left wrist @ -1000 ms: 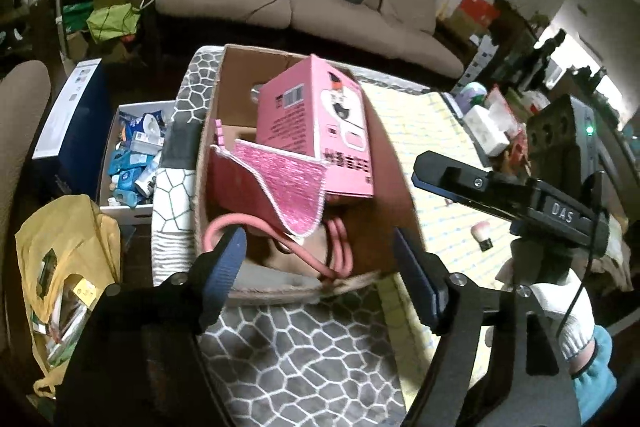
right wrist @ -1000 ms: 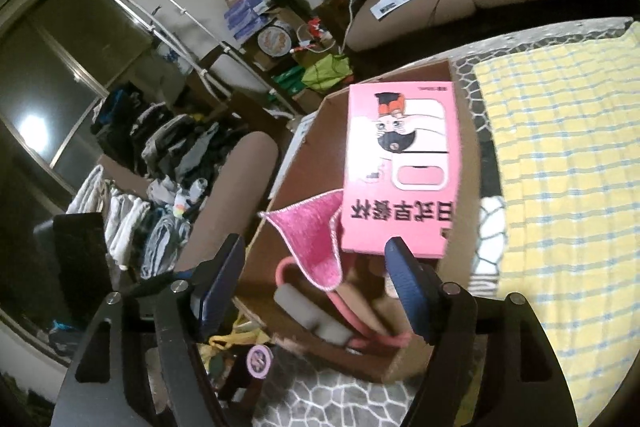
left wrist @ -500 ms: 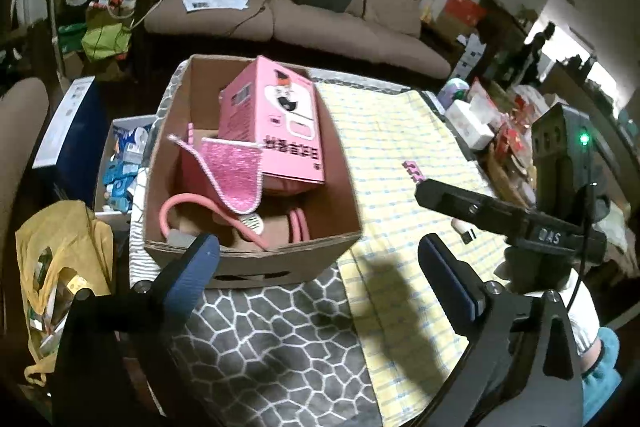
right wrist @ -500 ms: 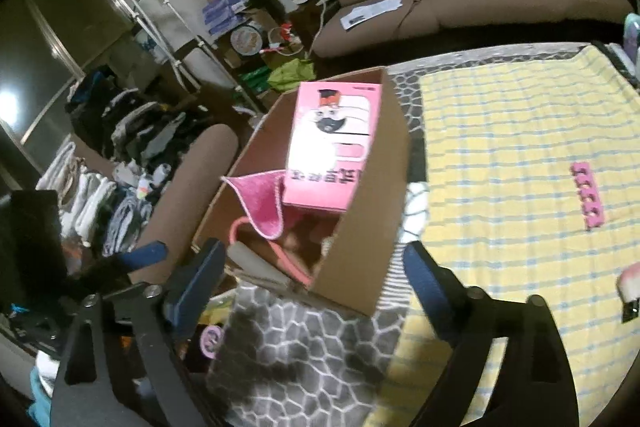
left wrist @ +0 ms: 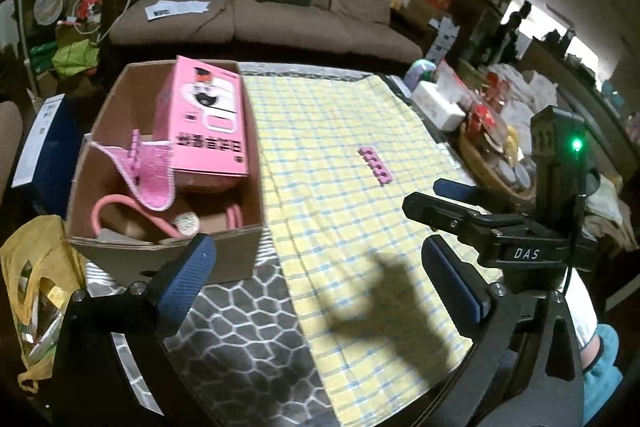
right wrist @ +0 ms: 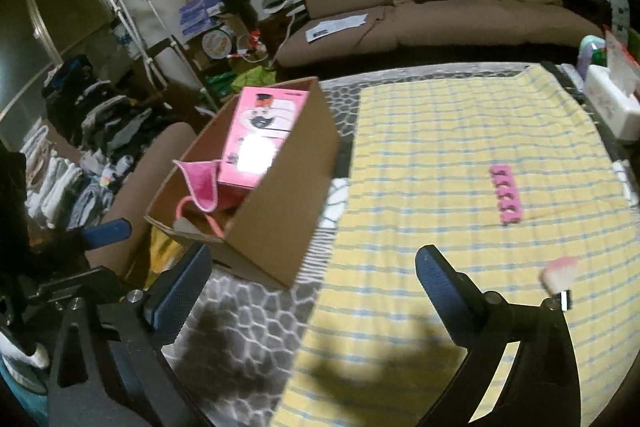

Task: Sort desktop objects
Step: 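Move both grippers over the cloth toward the toe separator and brush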

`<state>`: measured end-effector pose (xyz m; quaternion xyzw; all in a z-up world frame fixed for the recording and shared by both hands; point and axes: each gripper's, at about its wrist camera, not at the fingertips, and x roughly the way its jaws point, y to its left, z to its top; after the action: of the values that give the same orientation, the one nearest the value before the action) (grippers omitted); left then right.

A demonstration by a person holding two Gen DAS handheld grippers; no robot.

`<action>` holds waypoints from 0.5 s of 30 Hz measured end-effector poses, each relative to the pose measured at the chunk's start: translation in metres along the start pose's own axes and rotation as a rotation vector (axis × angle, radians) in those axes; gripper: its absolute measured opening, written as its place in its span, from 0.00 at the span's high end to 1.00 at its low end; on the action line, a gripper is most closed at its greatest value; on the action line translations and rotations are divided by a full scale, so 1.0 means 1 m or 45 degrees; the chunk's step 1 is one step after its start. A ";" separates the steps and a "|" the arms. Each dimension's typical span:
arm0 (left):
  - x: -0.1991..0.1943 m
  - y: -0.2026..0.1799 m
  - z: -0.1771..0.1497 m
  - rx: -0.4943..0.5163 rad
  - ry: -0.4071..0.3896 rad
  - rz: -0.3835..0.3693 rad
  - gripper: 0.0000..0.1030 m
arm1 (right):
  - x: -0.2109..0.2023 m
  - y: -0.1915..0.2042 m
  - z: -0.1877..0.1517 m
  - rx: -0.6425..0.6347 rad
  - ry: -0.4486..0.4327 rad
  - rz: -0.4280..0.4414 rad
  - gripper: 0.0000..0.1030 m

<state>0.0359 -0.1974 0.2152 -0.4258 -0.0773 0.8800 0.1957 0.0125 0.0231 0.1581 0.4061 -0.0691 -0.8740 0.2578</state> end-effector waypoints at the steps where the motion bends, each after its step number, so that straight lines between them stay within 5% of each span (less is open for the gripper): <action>1: 0.003 -0.004 0.000 0.001 0.003 -0.001 0.00 | -0.003 -0.005 -0.002 -0.001 -0.002 -0.018 0.00; 15: 0.070 -0.052 -0.002 0.022 0.042 -0.054 0.00 | -0.031 -0.119 -0.030 0.175 0.002 -0.165 0.00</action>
<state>0.0128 -0.1216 0.1787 -0.4368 -0.0757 0.8692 0.2192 0.0044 0.1431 0.1199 0.4272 -0.1025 -0.8817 0.1723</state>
